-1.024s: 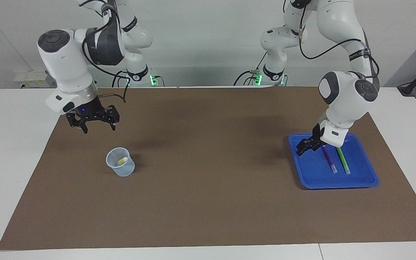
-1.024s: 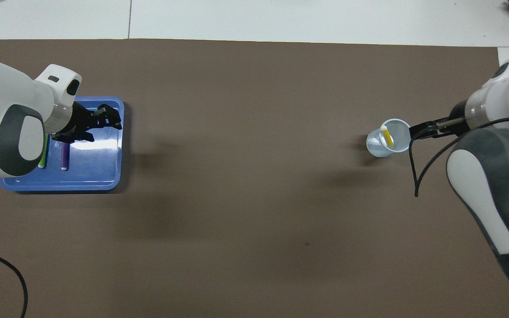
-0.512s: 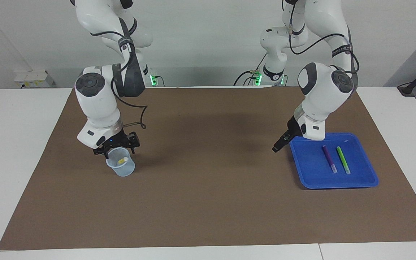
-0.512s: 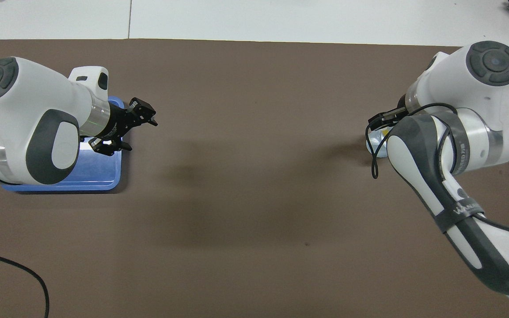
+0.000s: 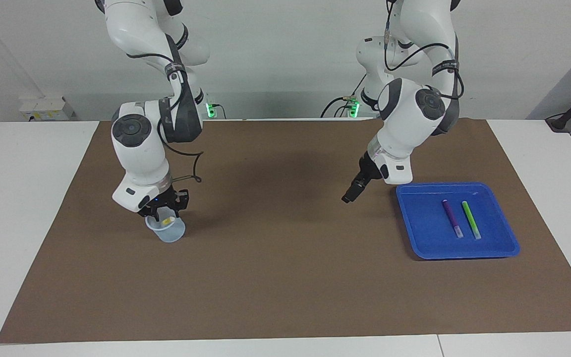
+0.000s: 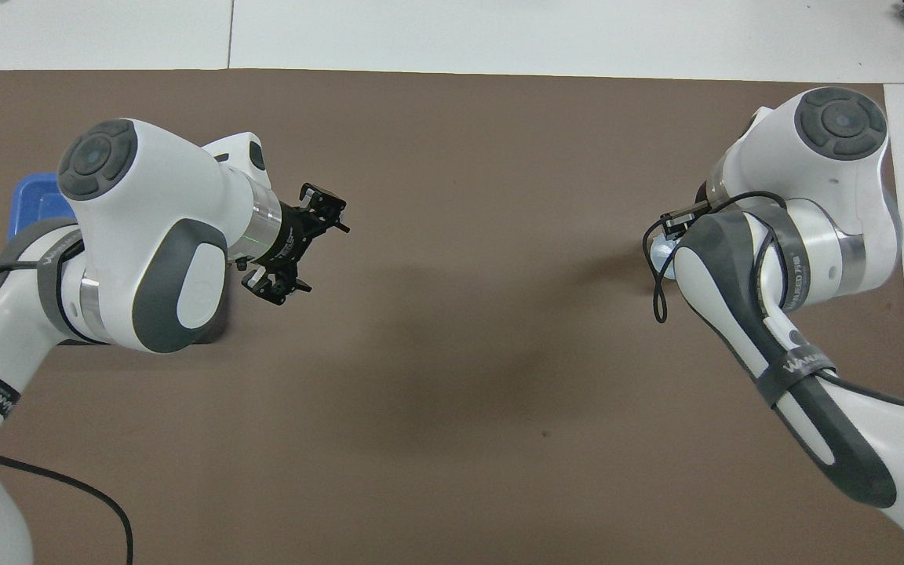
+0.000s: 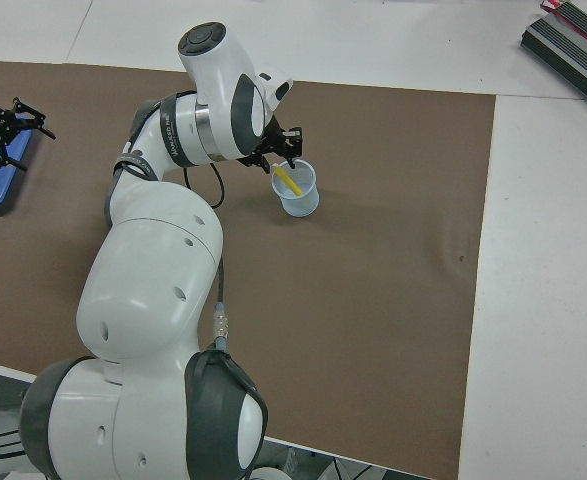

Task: Right arm passes pens to left for tray arrangement
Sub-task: 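Raise the left gripper toward the center while the right gripper reaches the cup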

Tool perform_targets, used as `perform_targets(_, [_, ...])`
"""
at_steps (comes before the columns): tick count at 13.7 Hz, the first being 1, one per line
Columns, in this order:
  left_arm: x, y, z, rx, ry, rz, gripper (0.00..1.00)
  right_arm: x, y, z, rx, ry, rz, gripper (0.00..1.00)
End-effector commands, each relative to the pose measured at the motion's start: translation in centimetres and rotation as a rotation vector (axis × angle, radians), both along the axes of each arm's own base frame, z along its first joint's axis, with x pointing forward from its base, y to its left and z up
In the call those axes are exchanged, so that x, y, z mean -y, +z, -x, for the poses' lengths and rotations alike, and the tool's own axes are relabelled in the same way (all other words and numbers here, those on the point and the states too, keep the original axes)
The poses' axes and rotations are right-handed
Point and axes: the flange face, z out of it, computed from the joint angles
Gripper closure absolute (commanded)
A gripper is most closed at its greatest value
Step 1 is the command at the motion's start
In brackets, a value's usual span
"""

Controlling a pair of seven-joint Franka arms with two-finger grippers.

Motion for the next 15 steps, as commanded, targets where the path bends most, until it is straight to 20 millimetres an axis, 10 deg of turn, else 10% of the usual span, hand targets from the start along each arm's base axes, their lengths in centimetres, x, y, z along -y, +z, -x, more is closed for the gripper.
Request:
perform_targets(1, [2.3,1.0,1.1,0.006,0.067,0.017,0.0,-0.2,-0.9,0.4,0.016,0.003,0.023,0.52])
perform_targets(8, [10.2,2.4,4.2,0.037,0.201,0.075,0.0,-1.0,-0.6,0.3,0.028,0.01,0.023,0.56])
perform_targets(15, [13.3,2.6,5.8,0.029,0.268,0.105,0.0,-0.7,-0.5,0.1,0.036,0.031,0.056,0.67])
